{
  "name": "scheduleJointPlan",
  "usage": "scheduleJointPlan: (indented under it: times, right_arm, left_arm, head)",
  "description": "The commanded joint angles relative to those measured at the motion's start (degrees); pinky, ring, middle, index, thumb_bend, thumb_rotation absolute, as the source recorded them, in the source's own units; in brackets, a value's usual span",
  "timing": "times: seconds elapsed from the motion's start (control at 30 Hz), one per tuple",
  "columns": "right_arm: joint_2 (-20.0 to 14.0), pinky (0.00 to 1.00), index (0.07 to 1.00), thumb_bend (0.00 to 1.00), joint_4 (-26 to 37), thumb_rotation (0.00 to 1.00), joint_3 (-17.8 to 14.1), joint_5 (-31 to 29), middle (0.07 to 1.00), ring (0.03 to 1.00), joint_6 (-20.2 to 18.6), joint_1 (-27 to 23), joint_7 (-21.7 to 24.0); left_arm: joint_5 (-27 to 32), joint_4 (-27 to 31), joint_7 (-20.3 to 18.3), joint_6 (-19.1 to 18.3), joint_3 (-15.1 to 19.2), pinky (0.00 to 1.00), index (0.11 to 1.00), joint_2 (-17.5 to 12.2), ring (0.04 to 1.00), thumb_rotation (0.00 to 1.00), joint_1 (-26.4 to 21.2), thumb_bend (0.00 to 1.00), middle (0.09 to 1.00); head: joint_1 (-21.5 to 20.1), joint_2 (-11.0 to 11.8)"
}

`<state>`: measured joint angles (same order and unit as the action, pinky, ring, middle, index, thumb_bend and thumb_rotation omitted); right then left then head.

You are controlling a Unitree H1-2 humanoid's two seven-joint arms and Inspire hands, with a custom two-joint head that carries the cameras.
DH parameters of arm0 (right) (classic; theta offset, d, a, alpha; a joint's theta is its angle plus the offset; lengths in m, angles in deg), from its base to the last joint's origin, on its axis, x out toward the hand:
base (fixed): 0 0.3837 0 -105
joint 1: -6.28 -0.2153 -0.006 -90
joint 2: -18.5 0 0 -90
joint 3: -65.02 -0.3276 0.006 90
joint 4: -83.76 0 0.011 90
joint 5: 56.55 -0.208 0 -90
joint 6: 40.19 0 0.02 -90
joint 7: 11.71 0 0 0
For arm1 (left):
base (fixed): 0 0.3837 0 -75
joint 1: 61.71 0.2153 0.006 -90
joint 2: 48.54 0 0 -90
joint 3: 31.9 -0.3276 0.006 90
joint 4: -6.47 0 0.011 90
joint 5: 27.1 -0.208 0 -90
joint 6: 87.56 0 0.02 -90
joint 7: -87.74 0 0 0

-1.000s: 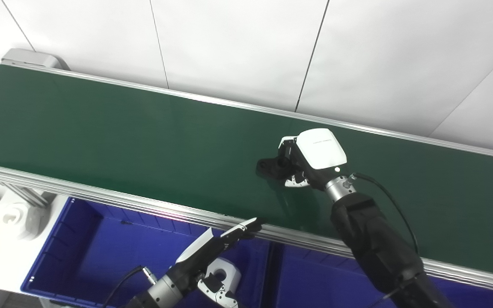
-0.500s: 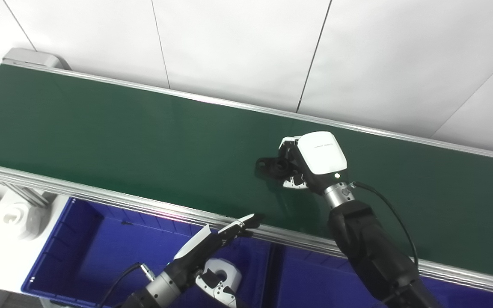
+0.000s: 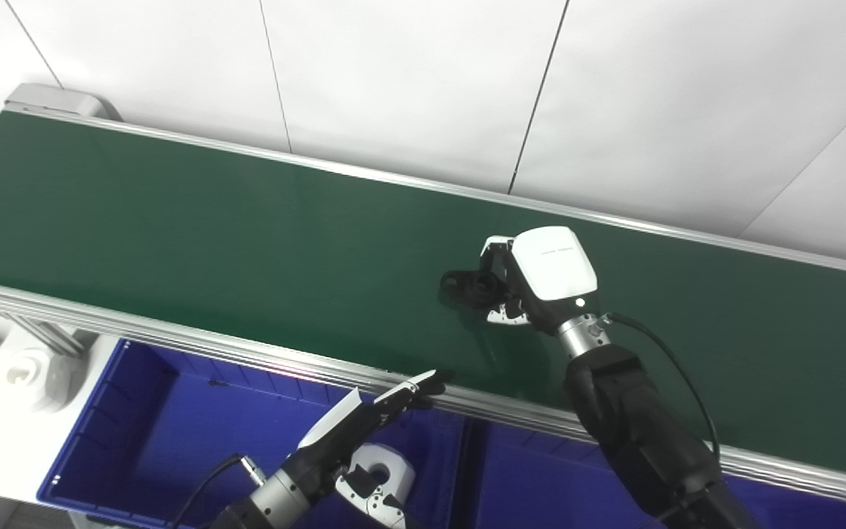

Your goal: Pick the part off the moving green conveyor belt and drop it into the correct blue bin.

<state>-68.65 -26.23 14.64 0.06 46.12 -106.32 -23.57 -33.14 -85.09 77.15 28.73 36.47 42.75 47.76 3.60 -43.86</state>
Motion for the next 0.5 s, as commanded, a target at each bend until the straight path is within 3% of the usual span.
scheduleJointPlan:
  times: [0.0, 0.47]
  right_arm:
    - [0.38, 0.06, 0.476, 0.52, -2.29, 0.12, 1.19, -0.08, 0.191, 0.118, -0.23, 3.44, 3.54]
    - [0.76, 0.08, 0.469, 0.51, 8.41, 0.12, -5.89, -3.07, 0.193, 0.138, -0.17, 7.26, 1.57]
  left_arm:
    - [0.16, 1.51, 0.01, 0.58, -0.01, 0.85, 0.927, -0.09, 0.918, 0.23, 0.21, 0.93, 0.955]
    - [0.18, 2.23, -0.96, 0.56, 0.43, 0.88, 0.930, -0.05, 0.932, 0.23, 0.75, 0.93, 0.962]
  head:
    - [0.03, -0.03]
    - [-0.54, -0.64]
